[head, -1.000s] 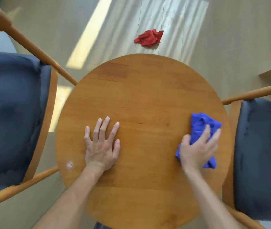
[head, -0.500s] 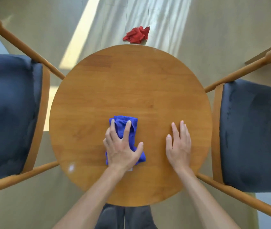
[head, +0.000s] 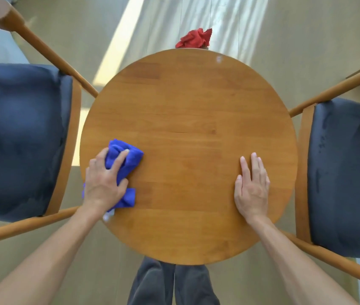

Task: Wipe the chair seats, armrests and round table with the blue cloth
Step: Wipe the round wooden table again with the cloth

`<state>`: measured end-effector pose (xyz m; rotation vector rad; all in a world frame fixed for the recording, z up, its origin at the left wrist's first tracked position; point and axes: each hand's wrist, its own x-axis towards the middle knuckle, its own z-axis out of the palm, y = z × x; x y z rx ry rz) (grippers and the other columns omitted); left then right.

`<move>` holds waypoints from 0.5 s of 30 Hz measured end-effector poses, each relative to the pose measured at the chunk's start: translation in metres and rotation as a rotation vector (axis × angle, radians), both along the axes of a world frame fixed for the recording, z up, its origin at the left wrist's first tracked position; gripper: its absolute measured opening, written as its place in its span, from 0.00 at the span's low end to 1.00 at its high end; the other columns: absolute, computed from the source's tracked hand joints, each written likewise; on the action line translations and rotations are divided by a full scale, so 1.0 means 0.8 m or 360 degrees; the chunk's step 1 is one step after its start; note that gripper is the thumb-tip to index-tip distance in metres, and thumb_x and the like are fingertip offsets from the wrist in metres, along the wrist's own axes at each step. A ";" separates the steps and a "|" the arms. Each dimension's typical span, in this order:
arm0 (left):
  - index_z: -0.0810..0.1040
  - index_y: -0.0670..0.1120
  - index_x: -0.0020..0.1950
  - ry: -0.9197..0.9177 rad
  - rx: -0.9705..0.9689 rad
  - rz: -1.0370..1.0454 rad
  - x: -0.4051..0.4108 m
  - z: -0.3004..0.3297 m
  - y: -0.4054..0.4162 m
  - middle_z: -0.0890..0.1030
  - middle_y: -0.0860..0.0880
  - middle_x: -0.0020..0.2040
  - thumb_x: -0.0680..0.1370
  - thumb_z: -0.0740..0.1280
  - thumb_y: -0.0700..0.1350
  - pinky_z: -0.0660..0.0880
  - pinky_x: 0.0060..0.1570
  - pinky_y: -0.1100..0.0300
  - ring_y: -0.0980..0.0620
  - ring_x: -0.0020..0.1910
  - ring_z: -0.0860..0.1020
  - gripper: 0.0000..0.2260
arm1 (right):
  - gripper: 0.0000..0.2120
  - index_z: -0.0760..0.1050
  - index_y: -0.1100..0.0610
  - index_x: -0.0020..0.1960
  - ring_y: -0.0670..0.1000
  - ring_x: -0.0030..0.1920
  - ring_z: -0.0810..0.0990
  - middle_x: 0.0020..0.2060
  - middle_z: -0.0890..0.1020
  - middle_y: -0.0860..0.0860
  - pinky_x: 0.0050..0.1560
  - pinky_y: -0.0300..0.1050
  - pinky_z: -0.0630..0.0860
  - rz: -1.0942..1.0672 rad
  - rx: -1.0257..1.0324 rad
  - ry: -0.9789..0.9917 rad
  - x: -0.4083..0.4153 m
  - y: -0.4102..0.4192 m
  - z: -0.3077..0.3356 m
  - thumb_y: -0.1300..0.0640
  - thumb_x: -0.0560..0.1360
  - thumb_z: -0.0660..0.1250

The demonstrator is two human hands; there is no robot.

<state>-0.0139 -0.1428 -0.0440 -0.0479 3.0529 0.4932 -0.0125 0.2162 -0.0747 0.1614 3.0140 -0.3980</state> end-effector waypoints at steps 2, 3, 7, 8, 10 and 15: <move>0.72 0.47 0.69 -0.0009 -0.0025 0.0242 -0.010 -0.002 -0.029 0.68 0.34 0.66 0.67 0.62 0.47 0.71 0.54 0.39 0.33 0.54 0.70 0.29 | 0.25 0.63 0.57 0.75 0.57 0.76 0.57 0.76 0.60 0.58 0.73 0.57 0.56 -0.0008 0.0028 0.0001 0.000 -0.002 -0.003 0.54 0.79 0.48; 0.72 0.46 0.69 0.0016 -0.0025 0.0325 -0.007 -0.005 -0.027 0.67 0.33 0.66 0.67 0.63 0.46 0.71 0.55 0.38 0.33 0.54 0.70 0.29 | 0.25 0.63 0.57 0.75 0.56 0.76 0.56 0.76 0.59 0.57 0.74 0.56 0.55 -0.0010 0.0036 -0.0003 -0.001 -0.001 -0.005 0.54 0.79 0.48; 0.69 0.47 0.70 0.0097 0.0029 0.0245 0.072 -0.015 0.065 0.65 0.32 0.67 0.64 0.68 0.44 0.72 0.52 0.39 0.33 0.53 0.70 0.33 | 0.25 0.63 0.57 0.75 0.56 0.76 0.57 0.76 0.59 0.57 0.74 0.56 0.56 -0.0019 0.0070 -0.0007 0.002 0.002 -0.008 0.54 0.79 0.49; 0.69 0.49 0.69 0.0097 0.0096 0.0089 0.102 -0.016 0.099 0.65 0.34 0.67 0.61 0.71 0.43 0.73 0.50 0.41 0.35 0.54 0.71 0.36 | 0.25 0.63 0.57 0.75 0.56 0.76 0.57 0.76 0.60 0.57 0.73 0.56 0.56 -0.0017 0.0068 -0.0002 0.003 0.002 -0.008 0.54 0.79 0.49; 0.70 0.53 0.68 0.0069 0.0189 -0.0342 0.150 -0.018 0.159 0.66 0.38 0.68 0.57 0.74 0.43 0.75 0.46 0.47 0.41 0.53 0.71 0.40 | 0.25 0.63 0.57 0.74 0.57 0.76 0.58 0.76 0.60 0.57 0.73 0.57 0.58 -0.0015 0.0067 0.0011 0.003 0.003 -0.008 0.54 0.79 0.49; 0.71 0.56 0.68 -0.0002 0.0254 -0.1041 0.104 -0.018 0.141 0.69 0.43 0.68 0.61 0.69 0.46 0.75 0.40 0.53 0.44 0.48 0.76 0.35 | 0.25 0.64 0.57 0.74 0.57 0.76 0.58 0.76 0.61 0.57 0.72 0.58 0.58 -0.0010 0.0077 0.0059 0.002 0.001 -0.011 0.54 0.78 0.50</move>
